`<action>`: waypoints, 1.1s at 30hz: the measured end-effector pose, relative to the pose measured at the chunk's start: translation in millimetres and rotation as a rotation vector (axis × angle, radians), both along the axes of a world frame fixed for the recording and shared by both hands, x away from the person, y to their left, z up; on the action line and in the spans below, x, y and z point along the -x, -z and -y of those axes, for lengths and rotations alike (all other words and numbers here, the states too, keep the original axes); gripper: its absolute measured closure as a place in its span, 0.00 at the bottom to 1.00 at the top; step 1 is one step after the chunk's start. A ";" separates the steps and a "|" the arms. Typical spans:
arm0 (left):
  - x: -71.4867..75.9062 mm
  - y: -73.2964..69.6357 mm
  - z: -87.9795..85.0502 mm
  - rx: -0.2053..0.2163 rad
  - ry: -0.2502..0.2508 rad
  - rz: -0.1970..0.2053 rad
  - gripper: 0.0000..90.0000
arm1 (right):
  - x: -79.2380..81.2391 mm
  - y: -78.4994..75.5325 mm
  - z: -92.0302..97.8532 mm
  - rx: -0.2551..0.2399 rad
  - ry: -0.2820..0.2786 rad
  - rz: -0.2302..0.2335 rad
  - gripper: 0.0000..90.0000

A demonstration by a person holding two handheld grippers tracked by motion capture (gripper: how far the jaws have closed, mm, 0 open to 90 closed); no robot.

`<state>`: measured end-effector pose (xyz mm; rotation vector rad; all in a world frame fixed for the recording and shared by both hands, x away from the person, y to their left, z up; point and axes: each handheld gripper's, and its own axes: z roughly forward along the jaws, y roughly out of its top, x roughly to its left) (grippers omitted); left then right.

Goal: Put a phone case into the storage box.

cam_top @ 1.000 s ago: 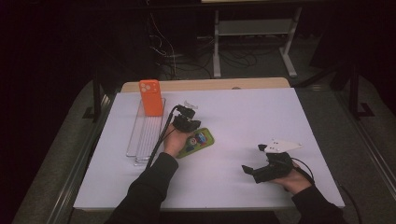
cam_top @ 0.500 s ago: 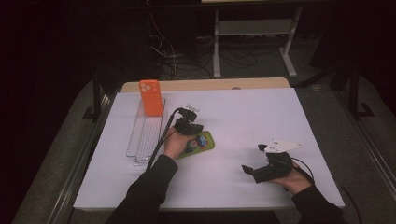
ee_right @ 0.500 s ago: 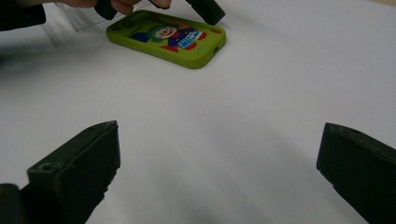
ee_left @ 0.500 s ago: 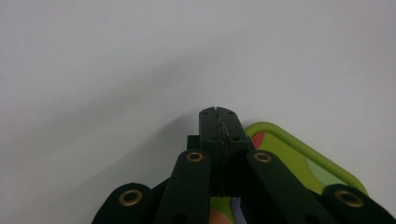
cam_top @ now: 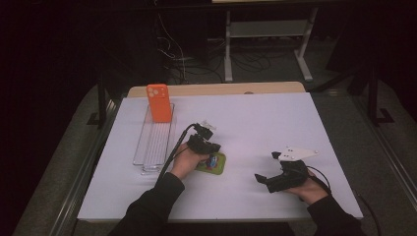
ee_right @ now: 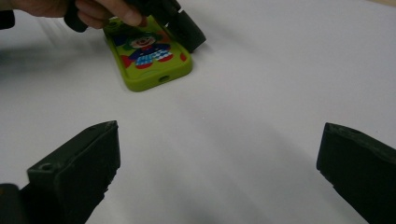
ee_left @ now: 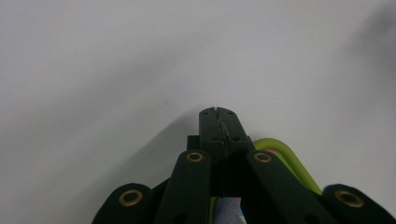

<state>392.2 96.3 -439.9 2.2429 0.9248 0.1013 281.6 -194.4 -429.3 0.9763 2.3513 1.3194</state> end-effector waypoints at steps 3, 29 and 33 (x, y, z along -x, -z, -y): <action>9.0 -0.5 -0.9 -0.006 0.021 -0.009 1.00 | 0.1 -0.1 -0.1 0.002 0.000 0.000 0.00; 44.2 -67.0 -51.7 0.170 0.162 0.140 0.38 | 0.0 1.0 -2.2 0.011 0.002 -0.009 0.00; 47.4 -75.1 -71.6 0.176 0.152 0.166 0.24 | 0.1 1.2 -2.7 0.012 0.005 -0.012 0.00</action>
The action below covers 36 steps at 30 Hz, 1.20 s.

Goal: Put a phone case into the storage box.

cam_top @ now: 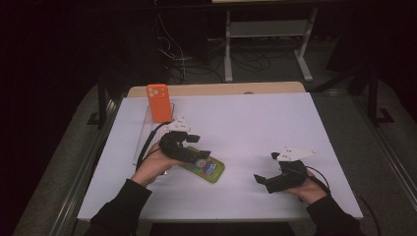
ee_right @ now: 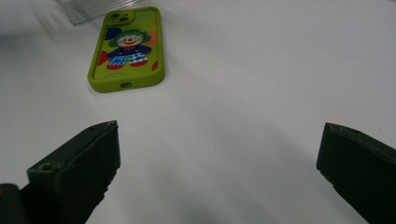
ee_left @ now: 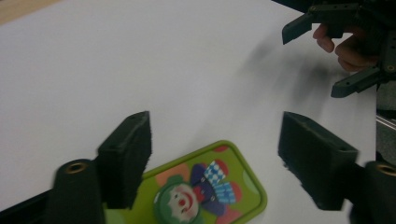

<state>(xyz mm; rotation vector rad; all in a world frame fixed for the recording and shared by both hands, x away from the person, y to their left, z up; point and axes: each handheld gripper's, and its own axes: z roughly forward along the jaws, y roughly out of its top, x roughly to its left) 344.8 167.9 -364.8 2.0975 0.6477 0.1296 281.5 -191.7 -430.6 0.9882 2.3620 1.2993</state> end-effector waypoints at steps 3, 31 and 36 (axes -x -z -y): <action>1.7 -4.5 -17.8 0.012 -0.017 0.020 0.15 | -0.3 -0.1 0.0 0.002 0.000 -0.002 0.00; 7.0 0.8 -54.9 0.000 -0.036 0.049 0.00 | -27.1 -29.1 -51.1 0.022 -0.094 -0.111 0.00; 6.9 0.1 -54.8 0.011 -0.036 0.046 0.00 | -37.0 -34.2 -65.4 0.037 -0.118 -0.104 0.00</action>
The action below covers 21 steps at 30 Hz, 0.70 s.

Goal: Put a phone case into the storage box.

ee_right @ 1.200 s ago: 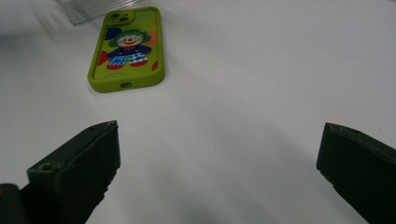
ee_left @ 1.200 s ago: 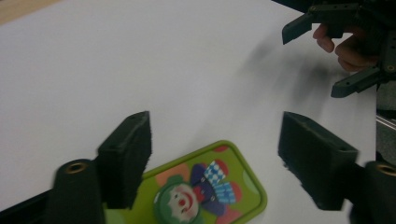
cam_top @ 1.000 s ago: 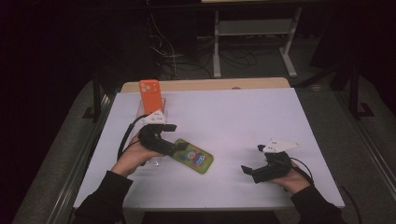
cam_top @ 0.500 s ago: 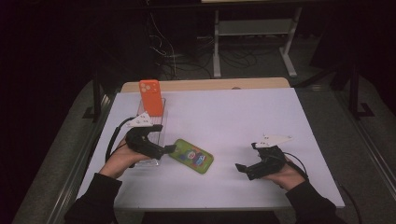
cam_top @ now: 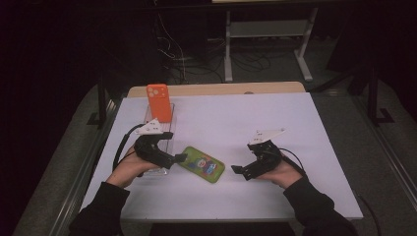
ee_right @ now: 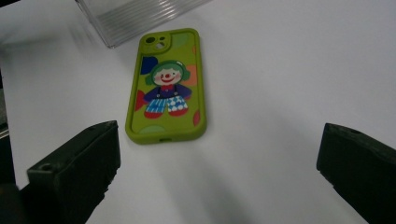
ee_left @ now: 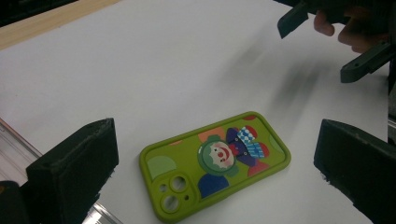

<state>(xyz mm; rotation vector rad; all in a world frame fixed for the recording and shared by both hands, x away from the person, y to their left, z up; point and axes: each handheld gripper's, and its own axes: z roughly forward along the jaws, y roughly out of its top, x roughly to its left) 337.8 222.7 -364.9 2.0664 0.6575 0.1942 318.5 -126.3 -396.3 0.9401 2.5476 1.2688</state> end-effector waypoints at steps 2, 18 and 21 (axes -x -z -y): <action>-0.3 -0.3 0.0 -0.002 -0.001 0.003 0.00 | -3.2 -1.4 -7.0 0.005 -0.003 -0.010 0.00; -0.7 -3.3 -1.6 0.010 -0.011 0.010 0.00 | -28.3 1.9 -61.2 0.078 -0.036 -0.042 0.00; -0.4 -4.0 -2.0 0.012 -0.012 0.011 0.00 | -30.5 4.8 -69.4 0.089 -0.039 -0.044 0.00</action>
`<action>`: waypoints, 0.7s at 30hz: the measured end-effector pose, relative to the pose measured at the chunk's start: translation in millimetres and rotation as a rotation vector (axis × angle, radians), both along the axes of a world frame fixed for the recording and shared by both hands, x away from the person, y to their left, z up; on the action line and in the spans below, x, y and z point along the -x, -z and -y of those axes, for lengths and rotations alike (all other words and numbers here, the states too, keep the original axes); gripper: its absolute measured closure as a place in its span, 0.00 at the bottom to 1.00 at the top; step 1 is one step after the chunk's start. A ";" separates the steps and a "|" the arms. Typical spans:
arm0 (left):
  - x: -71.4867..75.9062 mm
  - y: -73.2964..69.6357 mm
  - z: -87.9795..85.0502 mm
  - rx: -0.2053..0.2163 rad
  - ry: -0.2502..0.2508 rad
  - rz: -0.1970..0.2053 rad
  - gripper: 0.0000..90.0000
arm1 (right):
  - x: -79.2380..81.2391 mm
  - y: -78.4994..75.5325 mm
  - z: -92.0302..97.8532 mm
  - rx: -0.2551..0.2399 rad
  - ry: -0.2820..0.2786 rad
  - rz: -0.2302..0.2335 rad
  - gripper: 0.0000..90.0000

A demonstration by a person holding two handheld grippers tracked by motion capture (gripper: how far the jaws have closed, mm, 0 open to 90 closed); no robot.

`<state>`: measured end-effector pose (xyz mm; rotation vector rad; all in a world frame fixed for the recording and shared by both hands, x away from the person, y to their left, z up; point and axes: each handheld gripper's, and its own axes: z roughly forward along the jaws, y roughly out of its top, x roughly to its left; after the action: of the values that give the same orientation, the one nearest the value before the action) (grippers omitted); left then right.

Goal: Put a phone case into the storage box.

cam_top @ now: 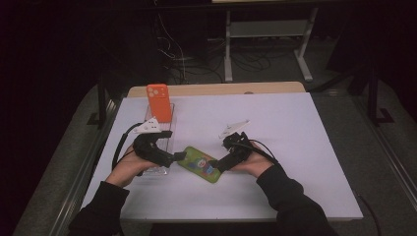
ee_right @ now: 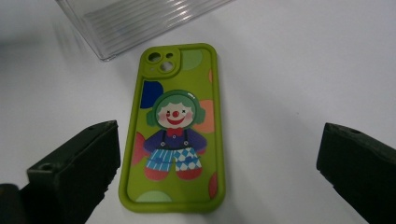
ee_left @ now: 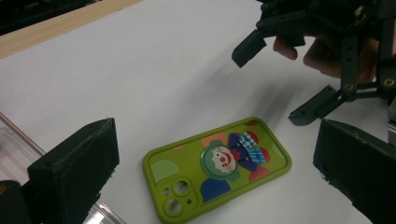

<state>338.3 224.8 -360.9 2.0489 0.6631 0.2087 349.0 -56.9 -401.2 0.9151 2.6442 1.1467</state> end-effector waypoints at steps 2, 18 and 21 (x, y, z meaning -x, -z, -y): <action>0.2 -0.6 -0.3 0.003 0.000 0.000 0.00 | -0.6 1.6 -4.8 0.011 0.002 -0.007 0.00; 1.5 0.1 2.9 0.006 0.015 -0.002 0.00 | 3.5 30.4 -38.2 0.162 -0.059 -0.025 0.00; 1.4 0.2 2.9 0.002 0.018 -0.005 0.00 | 4.7 36.0 -42.1 0.190 -0.078 -0.036 0.00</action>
<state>336.8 221.8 -361.1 2.0538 0.6478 0.1925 344.2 -14.8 -437.2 0.8123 2.7805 0.8819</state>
